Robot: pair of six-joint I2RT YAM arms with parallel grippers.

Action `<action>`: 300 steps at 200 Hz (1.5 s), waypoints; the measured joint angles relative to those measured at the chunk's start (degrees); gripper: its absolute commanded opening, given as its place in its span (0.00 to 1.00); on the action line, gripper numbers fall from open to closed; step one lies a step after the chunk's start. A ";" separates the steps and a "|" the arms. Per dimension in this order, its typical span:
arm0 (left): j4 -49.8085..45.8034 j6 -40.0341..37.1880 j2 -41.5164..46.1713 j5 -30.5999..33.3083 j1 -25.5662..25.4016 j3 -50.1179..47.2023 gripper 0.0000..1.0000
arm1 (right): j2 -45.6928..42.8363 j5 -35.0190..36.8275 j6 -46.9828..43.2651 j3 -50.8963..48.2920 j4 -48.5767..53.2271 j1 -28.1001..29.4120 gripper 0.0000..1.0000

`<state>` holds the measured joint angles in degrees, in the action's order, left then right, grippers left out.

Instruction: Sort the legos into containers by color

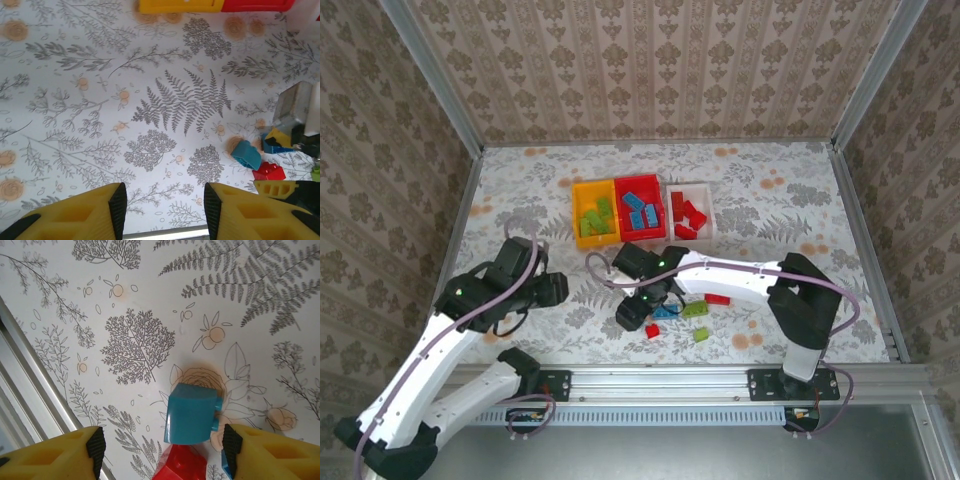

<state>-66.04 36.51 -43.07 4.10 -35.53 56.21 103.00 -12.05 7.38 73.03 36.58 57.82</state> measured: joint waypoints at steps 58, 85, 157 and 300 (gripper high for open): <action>-7.17 4.15 6.93 4.48 0.00 -0.02 0.48 | 6.60 5.07 0.28 3.28 5.86 2.01 0.62; -9.01 4.76 7.56 5.22 0.00 -0.02 0.48 | 8.59 8.13 0.35 5.57 7.63 2.86 0.62; -7.65 5.33 5.68 5.20 0.07 -0.02 0.48 | 13.73 11.50 1.20 9.49 9.40 2.99 0.46; 12.70 1.81 -13.40 -0.79 0.11 7.54 0.47 | 9.44 11.67 8.02 28.79 9.68 -19.71 0.22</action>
<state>-53.34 38.33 -56.47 3.31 -35.42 63.75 112.44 -0.38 15.40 101.82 46.26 38.11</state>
